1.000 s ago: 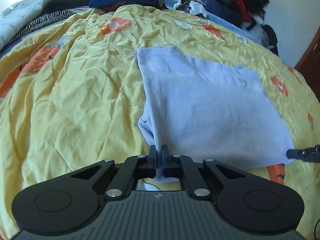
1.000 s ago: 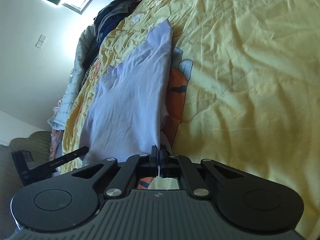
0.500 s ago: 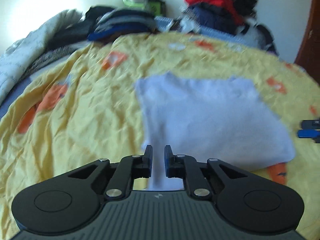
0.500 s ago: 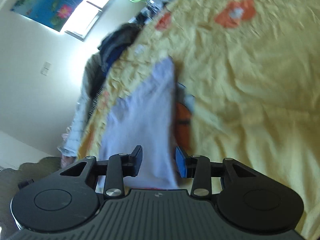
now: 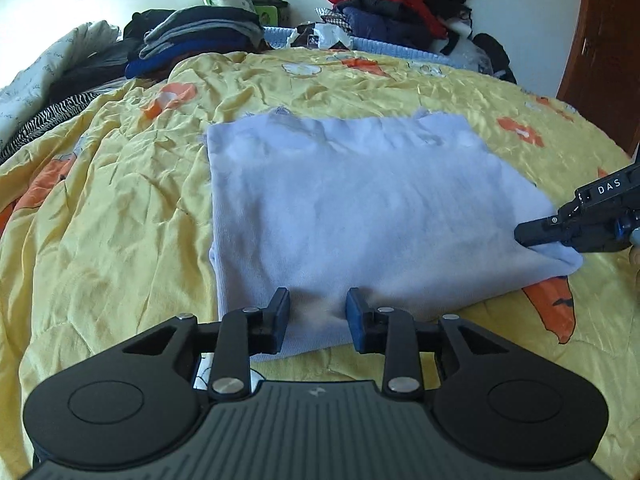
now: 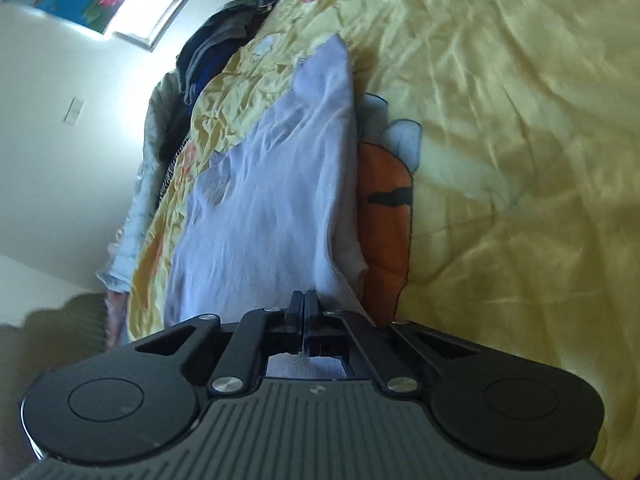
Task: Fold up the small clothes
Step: 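Open both tools and move them to the edge of the folded lavender top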
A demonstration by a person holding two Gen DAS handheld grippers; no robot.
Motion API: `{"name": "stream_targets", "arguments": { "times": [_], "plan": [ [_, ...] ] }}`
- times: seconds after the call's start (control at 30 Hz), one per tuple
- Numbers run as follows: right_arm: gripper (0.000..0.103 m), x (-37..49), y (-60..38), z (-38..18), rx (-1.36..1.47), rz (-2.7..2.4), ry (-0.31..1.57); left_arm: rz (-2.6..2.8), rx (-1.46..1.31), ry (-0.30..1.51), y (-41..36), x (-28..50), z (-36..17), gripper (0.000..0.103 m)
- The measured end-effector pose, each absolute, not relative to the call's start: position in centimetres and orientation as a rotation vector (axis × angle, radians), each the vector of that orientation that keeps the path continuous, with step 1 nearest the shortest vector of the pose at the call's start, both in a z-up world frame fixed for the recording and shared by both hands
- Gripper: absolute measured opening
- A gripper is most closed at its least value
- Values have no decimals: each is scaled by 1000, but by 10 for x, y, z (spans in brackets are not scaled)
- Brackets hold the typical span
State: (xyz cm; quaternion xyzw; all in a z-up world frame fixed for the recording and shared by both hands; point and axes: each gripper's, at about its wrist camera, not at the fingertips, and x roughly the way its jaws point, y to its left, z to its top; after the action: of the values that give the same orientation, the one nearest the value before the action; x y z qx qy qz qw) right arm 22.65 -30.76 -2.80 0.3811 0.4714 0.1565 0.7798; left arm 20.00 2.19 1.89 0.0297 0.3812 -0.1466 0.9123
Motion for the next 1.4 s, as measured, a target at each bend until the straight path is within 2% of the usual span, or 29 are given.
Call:
{"name": "stream_targets", "arguments": {
  "times": [0.03,0.07,0.1,0.13,0.17,0.4,0.47,0.53,0.67,0.7,0.77,0.8,0.87,1.0,1.07,1.17,1.27,1.4],
  "plan": [
    [6,226,-307,-24,823,326,1031,-296,73,785,19,199,20,31],
    [22,225,-305,-18,813,328,1027,-286,78,790,17,200,21,31],
    [22,222,-302,-10,803,344,1008,-275,74,800,15,200,23,32],
    [32,220,-297,-1,782,355,981,-265,70,812,13,201,24,33],
    [38,218,-292,8,758,373,955,-260,66,821,12,202,25,37],
    [41,247,-255,28,604,414,946,-225,79,829,7,203,23,57],
    [44,257,-249,17,561,372,992,-224,56,833,9,203,22,58],
    [38,258,-247,5,533,360,996,-225,42,835,11,204,22,58],
    [37,253,-253,3,545,372,990,-223,-32,834,20,203,24,58],
    [40,251,-254,6,553,359,997,-216,-85,840,25,202,27,58],
    [53,239,-253,17,547,362,974,-205,-264,840,43,196,35,60],
    [55,229,-250,24,526,387,935,-202,-381,827,55,191,38,61],
    [65,206,-247,32,484,402,840,-178,-609,798,76,179,37,66],
    [66,173,-235,16,357,310,739,-95,-899,797,94,161,21,66],
    [67,167,-234,2,354,300,708,-52,-970,804,96,159,15,66],
    [75,155,-236,-11,373,327,598,7,-1006,848,94,168,5,66],
    [84,157,-228,-8,313,348,604,66,-1024,815,92,171,2,66],
    [87,156,-229,-8,341,373,602,139,-930,803,77,180,10,65]
  ]
}}
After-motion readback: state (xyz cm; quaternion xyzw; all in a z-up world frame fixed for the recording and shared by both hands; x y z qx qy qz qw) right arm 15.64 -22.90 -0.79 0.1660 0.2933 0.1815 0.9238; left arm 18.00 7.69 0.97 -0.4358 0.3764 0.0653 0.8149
